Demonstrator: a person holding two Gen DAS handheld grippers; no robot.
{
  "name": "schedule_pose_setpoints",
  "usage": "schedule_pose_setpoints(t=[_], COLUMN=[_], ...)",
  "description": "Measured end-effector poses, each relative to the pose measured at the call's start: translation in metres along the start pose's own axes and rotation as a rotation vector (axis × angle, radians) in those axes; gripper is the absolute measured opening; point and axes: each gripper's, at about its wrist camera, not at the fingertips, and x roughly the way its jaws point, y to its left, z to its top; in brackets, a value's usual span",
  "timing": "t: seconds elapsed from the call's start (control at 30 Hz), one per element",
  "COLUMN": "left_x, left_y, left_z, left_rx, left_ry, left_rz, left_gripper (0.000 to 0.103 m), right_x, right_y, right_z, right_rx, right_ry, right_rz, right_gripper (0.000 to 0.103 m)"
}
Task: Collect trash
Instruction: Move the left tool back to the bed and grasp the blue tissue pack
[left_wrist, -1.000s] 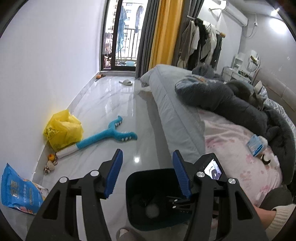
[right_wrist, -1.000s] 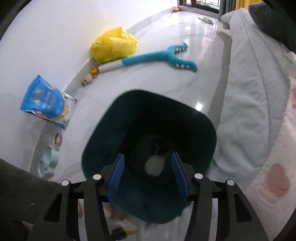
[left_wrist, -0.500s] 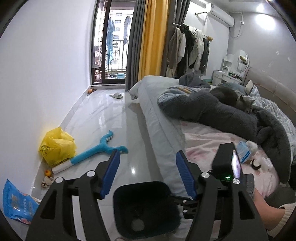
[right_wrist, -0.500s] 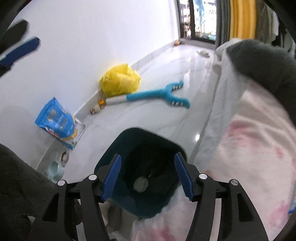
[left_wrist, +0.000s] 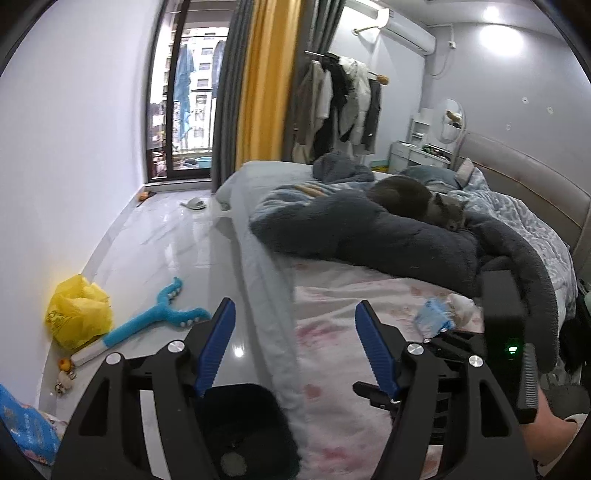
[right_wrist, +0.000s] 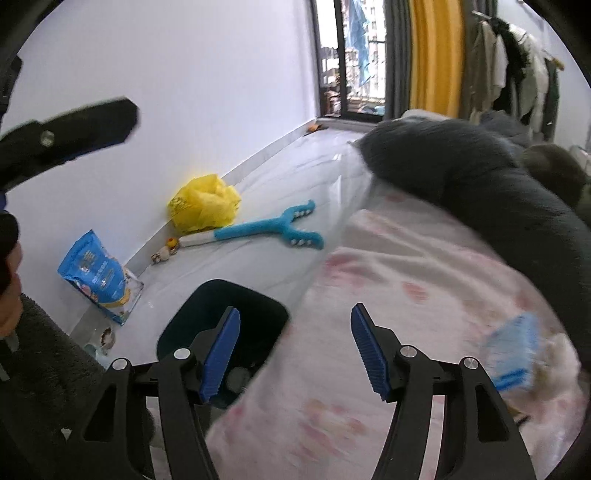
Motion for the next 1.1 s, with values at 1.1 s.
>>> schedule_pose_setpoints(t=[1.1], left_x=[0.117], left_y=[-0.167], left_z=[-0.038], left_rx=[0.127], left_ry=[0.178], left_rz=[-0.173], left_gripper=[0.066], right_x=[-0.112], right_y=[-0.167], right_z=[-0.096], right_rx=[0.214], right_ry=[-0.076], right_rz=[-0.217], right_gripper=[0.07])
